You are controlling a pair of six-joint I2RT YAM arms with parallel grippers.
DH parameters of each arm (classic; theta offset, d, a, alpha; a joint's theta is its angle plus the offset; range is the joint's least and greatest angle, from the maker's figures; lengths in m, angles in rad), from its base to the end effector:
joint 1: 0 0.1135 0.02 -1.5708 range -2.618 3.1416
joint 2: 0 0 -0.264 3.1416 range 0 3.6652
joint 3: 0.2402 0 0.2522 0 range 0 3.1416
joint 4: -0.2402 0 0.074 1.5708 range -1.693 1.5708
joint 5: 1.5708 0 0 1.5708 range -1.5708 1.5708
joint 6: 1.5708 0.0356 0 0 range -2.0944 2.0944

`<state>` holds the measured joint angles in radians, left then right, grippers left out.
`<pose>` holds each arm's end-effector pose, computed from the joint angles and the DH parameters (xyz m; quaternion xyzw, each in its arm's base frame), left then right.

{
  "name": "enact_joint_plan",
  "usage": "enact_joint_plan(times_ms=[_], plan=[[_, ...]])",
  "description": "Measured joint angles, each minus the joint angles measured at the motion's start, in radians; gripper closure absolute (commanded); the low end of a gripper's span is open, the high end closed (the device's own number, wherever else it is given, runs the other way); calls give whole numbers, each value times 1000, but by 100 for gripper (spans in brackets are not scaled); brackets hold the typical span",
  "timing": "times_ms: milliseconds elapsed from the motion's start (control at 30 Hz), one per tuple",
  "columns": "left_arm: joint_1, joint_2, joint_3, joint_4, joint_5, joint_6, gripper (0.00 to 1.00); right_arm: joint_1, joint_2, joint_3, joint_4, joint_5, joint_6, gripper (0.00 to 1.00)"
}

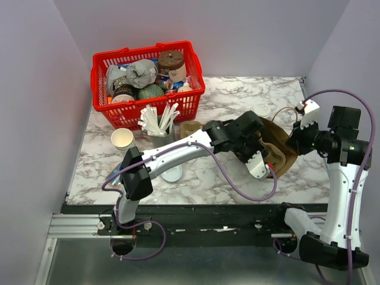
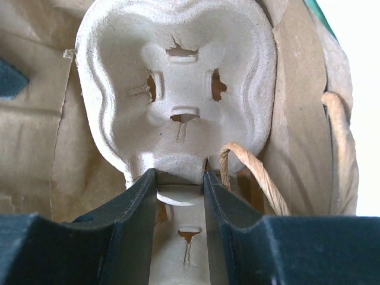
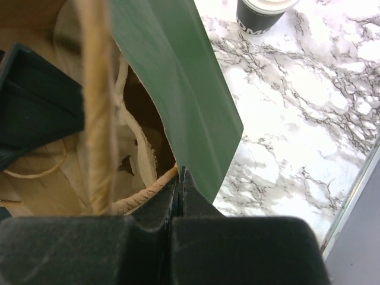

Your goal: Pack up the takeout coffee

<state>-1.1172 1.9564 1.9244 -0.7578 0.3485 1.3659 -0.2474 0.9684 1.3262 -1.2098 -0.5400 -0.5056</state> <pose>0.1826 -0.4024 0.3339 0.8831 0.2320 -0.1126 0.3919 0.1477 -0.0184 0.3943 -0.2092 0.8826 0.1076 0.4070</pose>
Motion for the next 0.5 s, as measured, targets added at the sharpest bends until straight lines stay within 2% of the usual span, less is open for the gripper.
enact_joint_plan(times_ms=[200,500], plan=[[-15,8,0,13,-29,-26,100,61,19,57,-26,9,4,99],[-45,34,0,69,-92,-88,100,105,-13,58,-100,10,0,99]])
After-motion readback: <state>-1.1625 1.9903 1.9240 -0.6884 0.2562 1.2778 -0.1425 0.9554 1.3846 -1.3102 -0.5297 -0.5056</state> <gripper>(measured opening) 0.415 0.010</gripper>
